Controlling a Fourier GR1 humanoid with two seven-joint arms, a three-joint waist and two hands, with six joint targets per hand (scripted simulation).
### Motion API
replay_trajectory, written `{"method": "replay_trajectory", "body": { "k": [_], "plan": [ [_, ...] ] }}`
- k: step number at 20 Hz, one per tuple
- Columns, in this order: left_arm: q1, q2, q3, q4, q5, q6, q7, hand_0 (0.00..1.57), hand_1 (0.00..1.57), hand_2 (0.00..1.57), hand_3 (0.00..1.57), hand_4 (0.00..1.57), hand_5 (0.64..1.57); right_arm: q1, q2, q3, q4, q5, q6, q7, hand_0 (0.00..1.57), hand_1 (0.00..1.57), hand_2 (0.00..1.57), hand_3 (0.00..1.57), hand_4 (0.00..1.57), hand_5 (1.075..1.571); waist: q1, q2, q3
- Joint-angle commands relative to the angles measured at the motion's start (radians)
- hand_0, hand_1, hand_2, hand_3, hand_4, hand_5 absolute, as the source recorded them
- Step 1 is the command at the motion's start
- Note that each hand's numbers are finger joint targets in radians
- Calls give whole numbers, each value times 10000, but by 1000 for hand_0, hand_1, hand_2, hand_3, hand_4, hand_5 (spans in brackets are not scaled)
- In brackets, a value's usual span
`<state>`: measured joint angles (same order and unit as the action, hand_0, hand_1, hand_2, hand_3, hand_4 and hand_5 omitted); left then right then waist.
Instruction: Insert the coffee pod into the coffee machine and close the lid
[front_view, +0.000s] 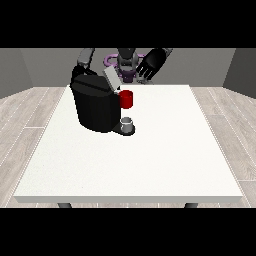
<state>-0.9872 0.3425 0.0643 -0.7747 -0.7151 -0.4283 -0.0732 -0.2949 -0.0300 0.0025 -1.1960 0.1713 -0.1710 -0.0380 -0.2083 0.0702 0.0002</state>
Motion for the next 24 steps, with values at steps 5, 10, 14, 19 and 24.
{"method": "replay_trajectory", "body": {
  "k": [5,10,14,19,24],
  "plan": [
    [-1505,673,443,78,180,-513,1,1174,1174,1254,1266,479,1571,-1004,-457,-573,-305,-207,6,276,0,0,0,0,37,1571,-265,989,0],
    [-1988,1130,902,711,47,-1,439,1222,1222,1288,1238,475,1571,-986,-430,-164,-1037,-140,306,339,0,0,0,0,186,1571,-1118,1500,-2],
    [-3001,825,687,616,-48,-216,814,1290,1290,1319,1261,478,1571,-2010,-290,-415,-400,32,-242,365,0,0,0,0,0,1571,-812,2287,3],
    [-2200,952,571,797,-133,-147,43,1188,1188,1266,1227,471,1571,-1523,-563,-733,-624,-322,36,361,0,0,0,0,0,1571,-728,1991,0],
    [-2508,952,702,1094,-104,-301,318,1248,1248,1286,1244,445,1571,-1303,-544,-487,-695,-86,37,536,0,0,0,0,186,1571,-948,1816,0]
  ]
}}
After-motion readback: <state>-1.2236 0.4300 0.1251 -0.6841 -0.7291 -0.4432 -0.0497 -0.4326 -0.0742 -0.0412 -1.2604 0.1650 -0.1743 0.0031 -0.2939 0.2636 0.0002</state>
